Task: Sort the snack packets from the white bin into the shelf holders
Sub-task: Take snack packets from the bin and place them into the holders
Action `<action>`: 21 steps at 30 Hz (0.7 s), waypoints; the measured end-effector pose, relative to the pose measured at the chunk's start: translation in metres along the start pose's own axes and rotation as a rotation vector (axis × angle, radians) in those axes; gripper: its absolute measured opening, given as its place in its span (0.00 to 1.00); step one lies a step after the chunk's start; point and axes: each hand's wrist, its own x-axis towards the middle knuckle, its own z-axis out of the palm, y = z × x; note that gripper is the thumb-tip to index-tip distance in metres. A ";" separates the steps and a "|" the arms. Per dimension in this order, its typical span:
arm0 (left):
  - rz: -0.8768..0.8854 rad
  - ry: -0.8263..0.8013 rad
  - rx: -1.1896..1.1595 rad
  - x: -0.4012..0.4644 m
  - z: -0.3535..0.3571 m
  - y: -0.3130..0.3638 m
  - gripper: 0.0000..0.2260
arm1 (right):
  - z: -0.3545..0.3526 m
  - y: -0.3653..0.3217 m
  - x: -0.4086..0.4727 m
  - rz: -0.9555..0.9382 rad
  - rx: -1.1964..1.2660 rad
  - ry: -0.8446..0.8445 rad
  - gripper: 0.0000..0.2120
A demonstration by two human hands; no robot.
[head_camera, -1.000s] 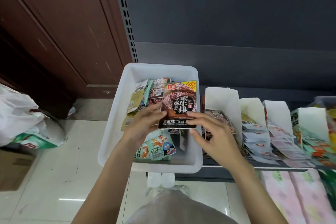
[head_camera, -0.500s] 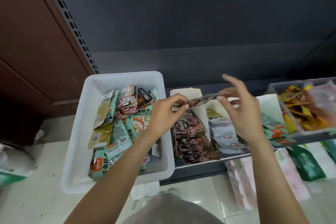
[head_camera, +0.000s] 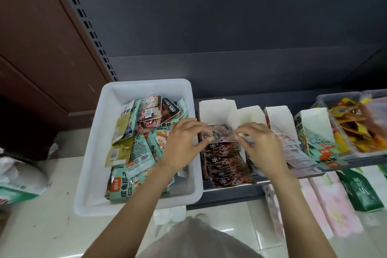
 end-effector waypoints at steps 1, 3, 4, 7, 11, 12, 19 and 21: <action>-0.015 0.001 -0.016 -0.006 -0.005 -0.001 0.13 | 0.000 -0.002 0.000 0.001 0.012 -0.014 0.06; -0.071 0.067 -0.042 -0.021 -0.017 -0.007 0.11 | -0.002 -0.015 0.003 0.042 0.148 0.025 0.06; -0.110 0.124 -0.038 -0.028 -0.023 -0.011 0.10 | -0.004 -0.024 0.007 0.057 0.226 0.055 0.06; -0.238 0.291 0.103 -0.051 -0.043 -0.036 0.08 | 0.007 -0.057 0.029 0.033 0.360 0.020 0.07; -0.458 0.247 0.335 -0.070 -0.062 -0.072 0.17 | 0.059 -0.092 0.063 -0.077 0.348 -0.175 0.07; -0.505 0.211 0.348 -0.072 -0.063 -0.080 0.19 | 0.074 -0.100 0.072 -0.084 0.322 -0.226 0.08; -0.619 0.016 0.277 -0.060 -0.068 -0.108 0.25 | 0.160 -0.135 0.133 0.184 0.108 -0.393 0.16; -0.628 -0.006 0.261 -0.059 -0.069 -0.110 0.25 | 0.170 -0.139 0.140 0.238 0.125 -0.412 0.16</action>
